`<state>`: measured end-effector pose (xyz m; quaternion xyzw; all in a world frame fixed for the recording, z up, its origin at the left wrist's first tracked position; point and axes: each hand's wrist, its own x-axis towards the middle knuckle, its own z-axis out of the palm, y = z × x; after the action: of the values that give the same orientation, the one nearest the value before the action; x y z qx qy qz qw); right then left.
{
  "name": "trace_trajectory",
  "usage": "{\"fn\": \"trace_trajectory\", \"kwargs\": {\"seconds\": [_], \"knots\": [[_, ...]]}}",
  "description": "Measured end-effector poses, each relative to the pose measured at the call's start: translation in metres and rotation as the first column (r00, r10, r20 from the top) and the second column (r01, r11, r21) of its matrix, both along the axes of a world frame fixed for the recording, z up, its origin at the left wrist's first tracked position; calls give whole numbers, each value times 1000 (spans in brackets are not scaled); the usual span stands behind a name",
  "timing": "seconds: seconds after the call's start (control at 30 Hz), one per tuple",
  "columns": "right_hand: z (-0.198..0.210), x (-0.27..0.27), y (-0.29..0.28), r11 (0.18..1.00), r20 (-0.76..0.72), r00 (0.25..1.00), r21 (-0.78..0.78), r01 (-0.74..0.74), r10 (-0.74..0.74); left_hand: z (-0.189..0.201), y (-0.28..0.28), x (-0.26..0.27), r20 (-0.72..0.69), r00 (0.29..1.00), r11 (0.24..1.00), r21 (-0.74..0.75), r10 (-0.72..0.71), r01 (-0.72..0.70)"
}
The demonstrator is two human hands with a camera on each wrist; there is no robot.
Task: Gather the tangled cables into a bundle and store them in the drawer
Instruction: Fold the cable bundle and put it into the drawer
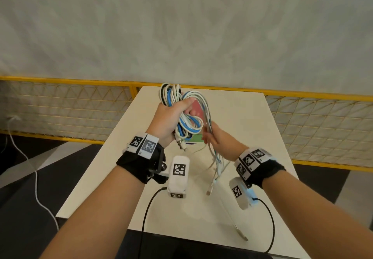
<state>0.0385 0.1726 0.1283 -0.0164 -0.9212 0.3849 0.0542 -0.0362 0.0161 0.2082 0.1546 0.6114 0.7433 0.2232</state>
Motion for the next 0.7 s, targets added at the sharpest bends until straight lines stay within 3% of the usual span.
{"fn": "trace_trajectory", "kwargs": {"seconds": [0.1,0.27,0.33,0.43,0.5,0.57,0.7], "knots": [[-2,4,11,998,113,992,44,49,-54,-3,-4,-8,-17,1000,999,-34,20,-20],[46,-3,2,989,-189,981,-149,19,-47,8,-5,1,-329,944,967,-241,3,-87],[57,-13,-5,981,-301,954,-191,-44,-16,16,-4,3,-390,920,971,-232,-42,-54],[58,-18,-6,965,-277,960,-258,-50,-25,24,-9,-5,-379,920,992,-103,-104,70],[56,-19,-2,985,-179,984,-172,-23,-8,24,-14,-13,-363,920,988,-78,-150,130],[62,-19,1,990,-180,984,-137,-33,8,20,-19,-17,-357,908,974,-131,-218,183],[75,-16,-1,936,-228,965,-294,-196,130,14,-30,-23,-362,900,952,-269,-242,148]]}}
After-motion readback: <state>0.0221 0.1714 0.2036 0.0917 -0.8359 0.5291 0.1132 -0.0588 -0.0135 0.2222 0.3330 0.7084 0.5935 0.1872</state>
